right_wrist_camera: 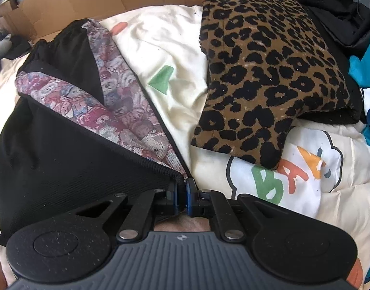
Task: Fold clothes
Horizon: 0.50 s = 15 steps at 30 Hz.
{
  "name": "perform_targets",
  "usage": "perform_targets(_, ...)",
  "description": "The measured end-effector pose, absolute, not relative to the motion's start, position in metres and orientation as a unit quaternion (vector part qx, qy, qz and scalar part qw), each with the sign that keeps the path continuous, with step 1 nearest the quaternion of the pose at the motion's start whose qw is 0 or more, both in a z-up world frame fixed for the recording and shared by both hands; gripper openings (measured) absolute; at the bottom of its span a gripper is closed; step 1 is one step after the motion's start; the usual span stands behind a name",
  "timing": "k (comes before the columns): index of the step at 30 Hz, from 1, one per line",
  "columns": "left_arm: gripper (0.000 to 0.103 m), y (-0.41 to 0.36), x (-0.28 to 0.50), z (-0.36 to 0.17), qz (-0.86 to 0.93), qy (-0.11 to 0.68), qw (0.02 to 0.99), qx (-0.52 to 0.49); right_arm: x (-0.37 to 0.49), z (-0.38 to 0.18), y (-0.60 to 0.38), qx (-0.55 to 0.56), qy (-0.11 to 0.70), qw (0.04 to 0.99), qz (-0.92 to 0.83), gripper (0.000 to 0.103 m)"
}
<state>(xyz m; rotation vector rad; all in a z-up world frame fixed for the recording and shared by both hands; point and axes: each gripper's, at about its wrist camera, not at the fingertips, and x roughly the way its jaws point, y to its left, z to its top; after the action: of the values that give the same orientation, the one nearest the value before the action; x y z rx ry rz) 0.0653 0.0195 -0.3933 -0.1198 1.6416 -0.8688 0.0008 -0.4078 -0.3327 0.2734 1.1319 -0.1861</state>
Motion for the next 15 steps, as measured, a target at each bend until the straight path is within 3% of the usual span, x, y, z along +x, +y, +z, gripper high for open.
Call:
perform_targets(3,0.006,0.018,0.073,-0.397,-0.362,0.726,0.581,-0.062,0.004,-0.339,-0.41,0.132,0.537,0.827,-0.099,0.008)
perform_targets(4,0.007,0.019,0.076,-0.396,-0.359,0.732,0.576,-0.062,0.005,-0.341,-0.412,0.136,0.539,0.825,-0.103,0.018)
perform_targets(5,0.011,0.02,0.079,-0.394,-0.356,0.738,0.57,-0.062,0.005,-0.341,-0.414,0.142,0.54,0.822,-0.108,0.019)
perform_targets(6,0.022,0.022,0.082,-0.39,-0.355,0.738,0.572,-0.055,0.005,-0.34,-0.416,0.148,0.539,0.822,-0.11,0.02)
perform_targets(9,0.041,0.034,0.094,-0.37,-0.354,0.73,0.583,-0.037,0.0,-0.332,-0.418,0.158,0.529,0.827,-0.105,0.02)
perform_targets(15,0.047,0.061,0.134,-0.314,-0.326,0.714,0.619,-0.004,-0.014,-0.312,-0.414,0.169,0.509,0.839,-0.094,0.021)
